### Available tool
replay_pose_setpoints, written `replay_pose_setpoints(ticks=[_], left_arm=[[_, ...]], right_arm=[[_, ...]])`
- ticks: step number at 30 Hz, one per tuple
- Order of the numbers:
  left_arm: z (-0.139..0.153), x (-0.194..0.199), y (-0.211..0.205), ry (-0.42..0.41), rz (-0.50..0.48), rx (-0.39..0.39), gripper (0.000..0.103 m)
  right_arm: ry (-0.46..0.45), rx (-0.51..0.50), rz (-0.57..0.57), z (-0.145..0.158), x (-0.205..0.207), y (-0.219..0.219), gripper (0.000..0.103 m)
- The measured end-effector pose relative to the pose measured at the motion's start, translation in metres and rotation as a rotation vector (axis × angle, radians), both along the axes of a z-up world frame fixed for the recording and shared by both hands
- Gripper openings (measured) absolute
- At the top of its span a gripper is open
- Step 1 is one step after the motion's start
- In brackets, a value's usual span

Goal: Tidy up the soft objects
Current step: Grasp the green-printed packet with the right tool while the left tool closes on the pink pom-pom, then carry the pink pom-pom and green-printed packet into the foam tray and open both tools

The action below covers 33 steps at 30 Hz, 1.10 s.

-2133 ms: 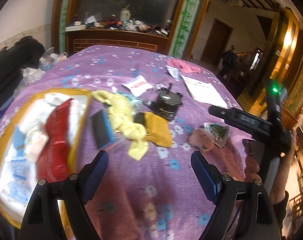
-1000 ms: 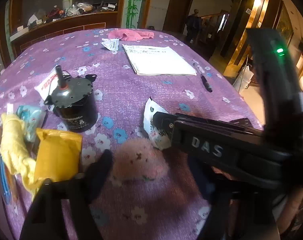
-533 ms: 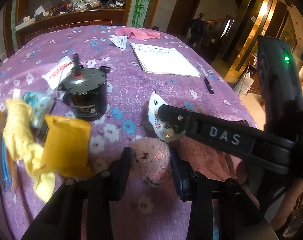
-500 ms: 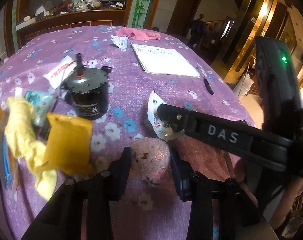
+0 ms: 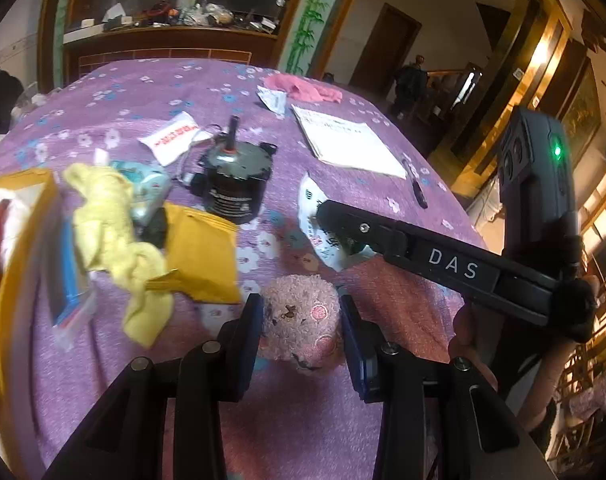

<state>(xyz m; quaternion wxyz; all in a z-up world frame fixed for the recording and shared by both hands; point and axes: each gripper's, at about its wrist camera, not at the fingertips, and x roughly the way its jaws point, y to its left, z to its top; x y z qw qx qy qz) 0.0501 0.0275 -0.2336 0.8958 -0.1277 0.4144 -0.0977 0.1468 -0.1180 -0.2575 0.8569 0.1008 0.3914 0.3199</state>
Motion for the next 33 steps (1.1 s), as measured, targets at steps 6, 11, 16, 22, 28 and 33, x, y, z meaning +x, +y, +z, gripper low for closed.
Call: replay_pose_setpoints(ticks=[6, 11, 16, 22, 28, 33], left_arm=[[0.01, -0.018, 0.026, -0.02, 0.06, -0.035, 0.04], [0.022, -0.038, 0.05, -0.046, 0.12, -0.062, 0.04], [0.037, -0.056, 0.072, -0.079, 0.171, -0.066, 0.04], [0.058, -0.077, 0.102, -0.122, 0.246, -0.053, 0.04], [0.069, -0.091, 0.132, -0.149, 0.315, -0.039, 0.04], [0.072, -0.1, 0.158, -0.16, 0.372, -0.046, 0.04]], right_arm=[[-0.027, 0.021, 0.038, 0.005, -0.006, 0.006, 0.029], [-0.049, 0.019, 0.066, 0.007, -0.011, 0.013, 0.029], [-0.072, 0.04, 0.089, 0.011, -0.016, 0.016, 0.029], [-0.099, 0.082, 0.118, 0.023, -0.039, 0.031, 0.029], [-0.122, 0.11, 0.19, 0.038, -0.064, 0.064, 0.029], [-0.131, 0.135, 0.247, 0.049, -0.077, 0.087, 0.029]])
